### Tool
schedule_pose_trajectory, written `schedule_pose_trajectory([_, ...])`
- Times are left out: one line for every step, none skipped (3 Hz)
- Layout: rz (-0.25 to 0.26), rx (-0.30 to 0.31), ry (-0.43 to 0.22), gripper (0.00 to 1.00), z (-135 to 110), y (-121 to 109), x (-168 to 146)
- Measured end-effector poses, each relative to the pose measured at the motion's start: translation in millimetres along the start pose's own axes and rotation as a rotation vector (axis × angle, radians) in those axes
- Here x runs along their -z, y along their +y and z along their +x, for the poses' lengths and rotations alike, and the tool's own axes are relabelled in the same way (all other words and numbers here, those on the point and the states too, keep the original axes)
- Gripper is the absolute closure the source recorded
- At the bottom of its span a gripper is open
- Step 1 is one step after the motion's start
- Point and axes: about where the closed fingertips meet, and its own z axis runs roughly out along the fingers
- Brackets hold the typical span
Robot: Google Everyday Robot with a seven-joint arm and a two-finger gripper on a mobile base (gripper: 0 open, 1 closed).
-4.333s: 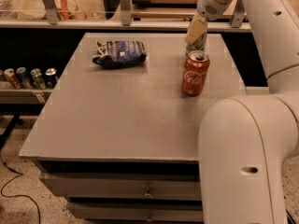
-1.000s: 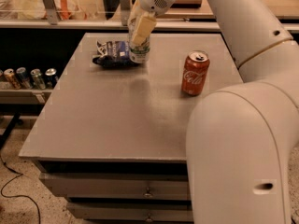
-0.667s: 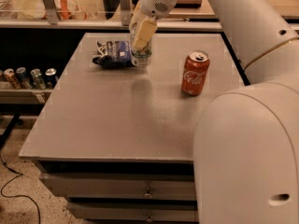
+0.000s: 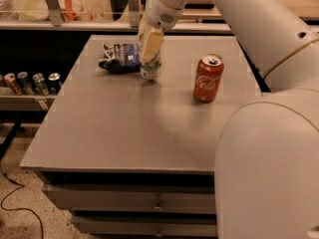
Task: Move 7up can near blue chip bag
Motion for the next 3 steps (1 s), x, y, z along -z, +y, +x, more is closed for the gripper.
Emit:
schedule_pose_trajectory([0.006,0.004,0.023,1.00,1.5,0.6,-8.0])
schedule_pose_trajectory([0.009,0.006,0.039,1.00,3.1,0.4,-14.0])
schedule_pose_trajectory([0.015,0.007,0.051,1.00,5.4,-2.3,-15.5])
